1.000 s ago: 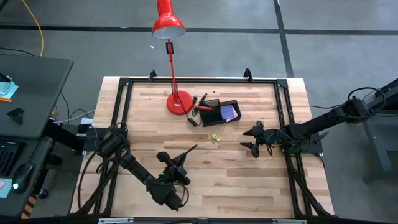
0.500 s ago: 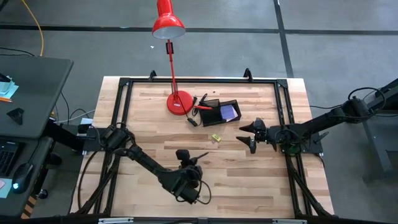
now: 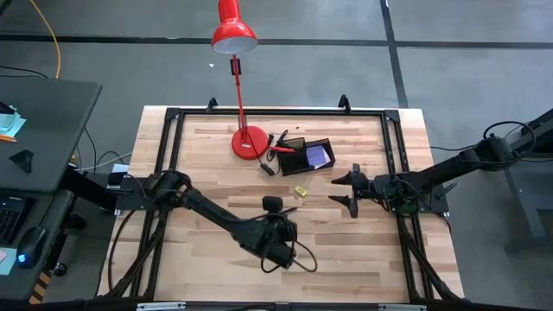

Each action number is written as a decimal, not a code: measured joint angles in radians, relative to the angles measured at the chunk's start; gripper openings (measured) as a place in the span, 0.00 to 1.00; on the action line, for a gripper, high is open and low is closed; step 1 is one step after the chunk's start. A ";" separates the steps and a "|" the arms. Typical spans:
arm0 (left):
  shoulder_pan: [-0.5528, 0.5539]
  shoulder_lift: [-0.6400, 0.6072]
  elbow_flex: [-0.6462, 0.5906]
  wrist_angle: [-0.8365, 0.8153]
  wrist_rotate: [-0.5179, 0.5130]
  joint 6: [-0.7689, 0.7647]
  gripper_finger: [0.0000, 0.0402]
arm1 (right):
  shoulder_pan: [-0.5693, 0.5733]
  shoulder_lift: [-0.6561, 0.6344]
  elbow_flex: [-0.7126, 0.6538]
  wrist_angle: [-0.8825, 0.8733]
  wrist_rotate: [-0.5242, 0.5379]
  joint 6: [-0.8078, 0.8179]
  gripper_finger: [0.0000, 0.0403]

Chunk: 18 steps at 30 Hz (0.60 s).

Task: Pick and place office supplies into organizer
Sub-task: Put the black pen into the black desk organizer

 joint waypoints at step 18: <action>-0.084 0.000 -0.032 -0.031 -0.259 -0.149 0.00 | -0.001 0.001 0.000 -0.025 0.108 0.177 0.65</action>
